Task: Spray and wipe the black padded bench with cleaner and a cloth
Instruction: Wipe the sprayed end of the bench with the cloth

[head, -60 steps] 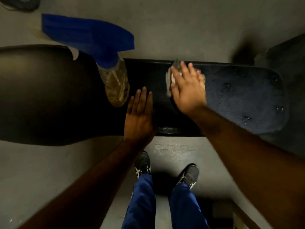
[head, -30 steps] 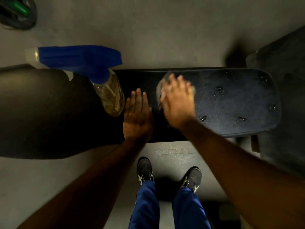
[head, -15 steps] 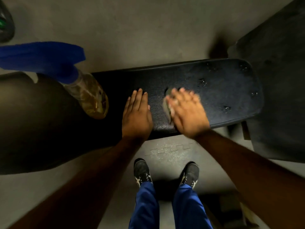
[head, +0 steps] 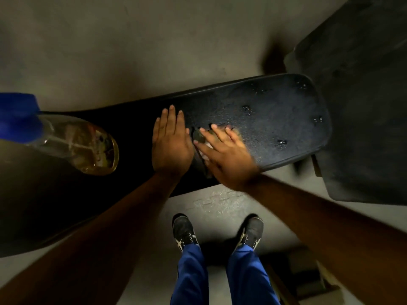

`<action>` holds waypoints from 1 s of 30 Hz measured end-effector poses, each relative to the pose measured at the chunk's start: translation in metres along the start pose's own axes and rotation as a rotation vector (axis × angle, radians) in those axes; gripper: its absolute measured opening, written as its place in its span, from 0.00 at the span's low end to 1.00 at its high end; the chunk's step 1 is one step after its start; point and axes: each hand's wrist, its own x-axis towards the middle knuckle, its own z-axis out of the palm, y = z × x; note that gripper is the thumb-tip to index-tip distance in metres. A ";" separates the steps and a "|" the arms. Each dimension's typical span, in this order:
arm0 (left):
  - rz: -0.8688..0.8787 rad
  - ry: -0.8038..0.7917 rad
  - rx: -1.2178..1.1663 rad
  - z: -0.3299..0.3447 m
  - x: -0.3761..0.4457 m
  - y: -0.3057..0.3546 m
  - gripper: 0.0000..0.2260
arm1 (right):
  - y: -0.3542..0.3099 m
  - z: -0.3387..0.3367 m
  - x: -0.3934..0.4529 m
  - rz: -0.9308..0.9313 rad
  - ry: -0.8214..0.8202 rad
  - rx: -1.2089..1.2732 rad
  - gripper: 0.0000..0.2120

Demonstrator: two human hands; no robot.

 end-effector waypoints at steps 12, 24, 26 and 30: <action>0.052 0.048 0.035 0.006 0.000 -0.003 0.22 | 0.070 -0.033 0.094 0.093 0.072 -0.013 0.24; 0.046 0.081 0.130 0.007 -0.001 0.000 0.20 | 0.044 -0.025 0.058 0.383 0.118 0.070 0.28; 0.071 0.092 0.126 0.005 -0.001 0.004 0.20 | 0.014 -0.014 0.020 0.088 0.042 0.053 0.26; 0.076 0.118 -0.009 0.007 -0.010 0.029 0.21 | 0.069 -0.015 -0.002 -0.032 0.038 -0.027 0.25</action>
